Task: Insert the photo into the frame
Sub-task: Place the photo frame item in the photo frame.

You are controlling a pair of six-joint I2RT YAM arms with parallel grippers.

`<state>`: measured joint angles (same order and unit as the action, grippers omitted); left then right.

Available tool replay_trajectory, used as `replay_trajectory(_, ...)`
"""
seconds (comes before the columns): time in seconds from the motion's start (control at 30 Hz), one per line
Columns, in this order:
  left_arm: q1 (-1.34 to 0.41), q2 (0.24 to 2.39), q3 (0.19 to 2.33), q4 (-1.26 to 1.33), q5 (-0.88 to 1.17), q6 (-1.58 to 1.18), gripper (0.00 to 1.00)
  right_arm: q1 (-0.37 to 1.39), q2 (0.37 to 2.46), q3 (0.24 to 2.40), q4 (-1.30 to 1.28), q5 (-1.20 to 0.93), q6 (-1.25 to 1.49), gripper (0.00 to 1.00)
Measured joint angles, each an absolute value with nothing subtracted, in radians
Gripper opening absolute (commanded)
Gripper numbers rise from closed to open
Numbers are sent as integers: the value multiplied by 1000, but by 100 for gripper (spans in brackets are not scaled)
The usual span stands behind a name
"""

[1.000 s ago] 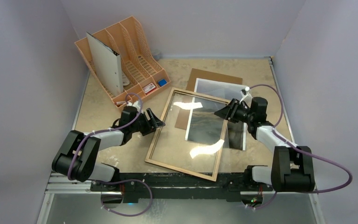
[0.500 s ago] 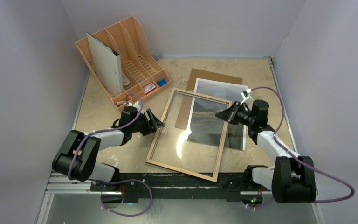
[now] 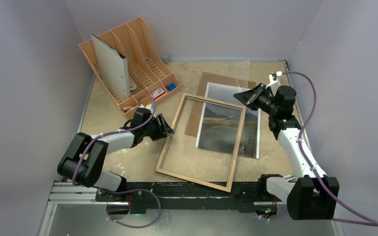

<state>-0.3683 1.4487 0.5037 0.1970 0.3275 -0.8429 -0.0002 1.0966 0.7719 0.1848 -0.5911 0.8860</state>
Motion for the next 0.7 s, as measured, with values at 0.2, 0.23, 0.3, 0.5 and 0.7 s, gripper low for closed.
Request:
replay_trajectory(0.2,-470,1490,622,51,179,-744,50,0,1116,808,136,-586,903,0)
replay_trajectory(0.23,-492,1502,648,21,148,-734,46,0,1118,808,127,-587,905,0)
replay_trajectory(0.3,-529,1532,699,-31,86,-711,37,0,1119,808,107,-588,912,0)
replay_trajectory(0.5,-564,1592,779,-101,-3,-682,0,0,1119,808,80,-590,930,0)
replay_trajectory(0.7,-565,1593,774,-91,-7,-749,0,0,1117,798,89,-601,997,0)
